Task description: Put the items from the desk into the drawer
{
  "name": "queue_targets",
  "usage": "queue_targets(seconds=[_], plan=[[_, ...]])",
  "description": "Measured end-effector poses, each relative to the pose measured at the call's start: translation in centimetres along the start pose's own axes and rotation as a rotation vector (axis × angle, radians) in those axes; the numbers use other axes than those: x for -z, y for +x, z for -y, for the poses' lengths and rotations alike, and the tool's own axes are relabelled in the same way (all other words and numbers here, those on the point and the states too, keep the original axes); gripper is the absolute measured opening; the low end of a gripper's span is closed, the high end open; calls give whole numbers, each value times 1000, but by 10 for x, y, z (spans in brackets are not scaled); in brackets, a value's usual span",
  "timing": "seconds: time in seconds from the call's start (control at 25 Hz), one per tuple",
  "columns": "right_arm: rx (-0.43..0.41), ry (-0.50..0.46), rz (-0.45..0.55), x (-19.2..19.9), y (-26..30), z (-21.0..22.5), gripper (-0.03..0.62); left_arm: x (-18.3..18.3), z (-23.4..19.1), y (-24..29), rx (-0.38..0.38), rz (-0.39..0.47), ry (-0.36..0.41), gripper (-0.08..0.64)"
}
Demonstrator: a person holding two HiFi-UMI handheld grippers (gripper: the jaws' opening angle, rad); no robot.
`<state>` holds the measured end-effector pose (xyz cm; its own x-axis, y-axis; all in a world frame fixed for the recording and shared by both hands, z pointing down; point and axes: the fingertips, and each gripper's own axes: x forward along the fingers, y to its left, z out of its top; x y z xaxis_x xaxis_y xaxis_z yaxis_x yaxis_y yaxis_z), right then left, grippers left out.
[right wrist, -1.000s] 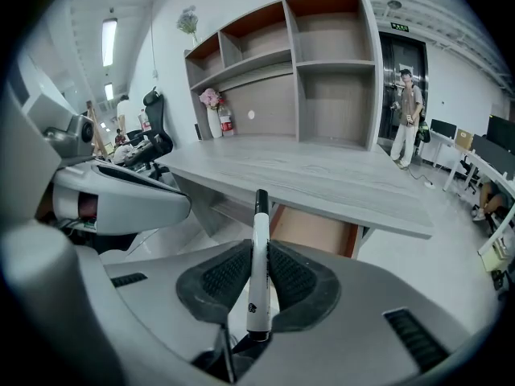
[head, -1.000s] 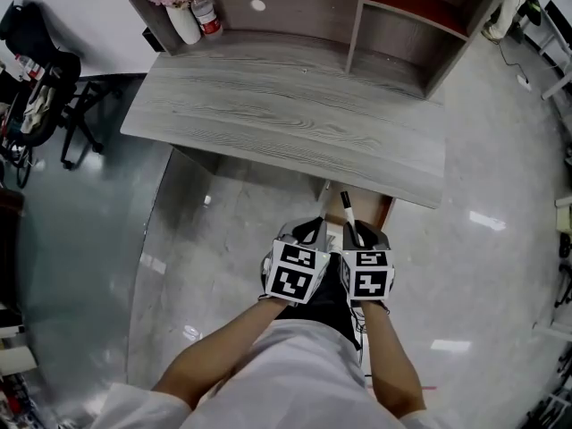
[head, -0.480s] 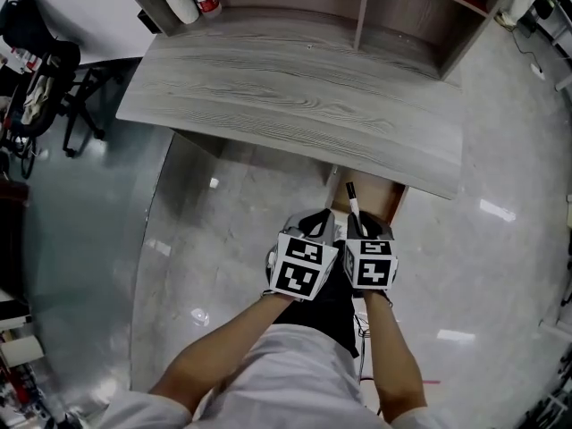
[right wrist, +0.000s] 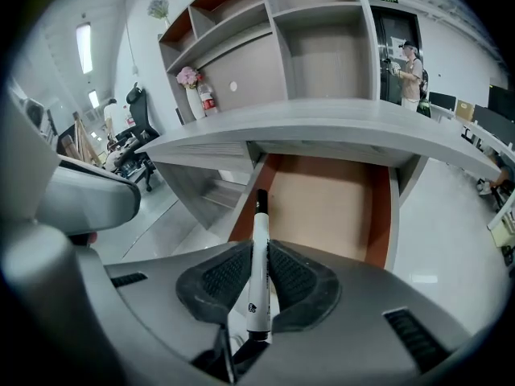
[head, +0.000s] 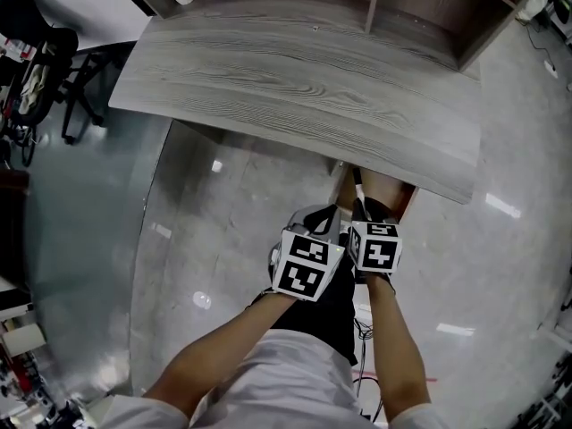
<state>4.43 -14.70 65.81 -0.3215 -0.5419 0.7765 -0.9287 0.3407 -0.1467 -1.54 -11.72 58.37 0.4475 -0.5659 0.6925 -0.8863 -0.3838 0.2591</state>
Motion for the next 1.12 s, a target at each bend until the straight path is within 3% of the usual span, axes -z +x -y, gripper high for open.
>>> queue_targets(seconds=[0.48,1.12], plan=[[-23,58,-22,-10,34,3,58,3,-17,7,-22,-22,-32,3],[-59,47,-72,-4,45,-7,71,6,-24,7,-31,-30,-57,3]])
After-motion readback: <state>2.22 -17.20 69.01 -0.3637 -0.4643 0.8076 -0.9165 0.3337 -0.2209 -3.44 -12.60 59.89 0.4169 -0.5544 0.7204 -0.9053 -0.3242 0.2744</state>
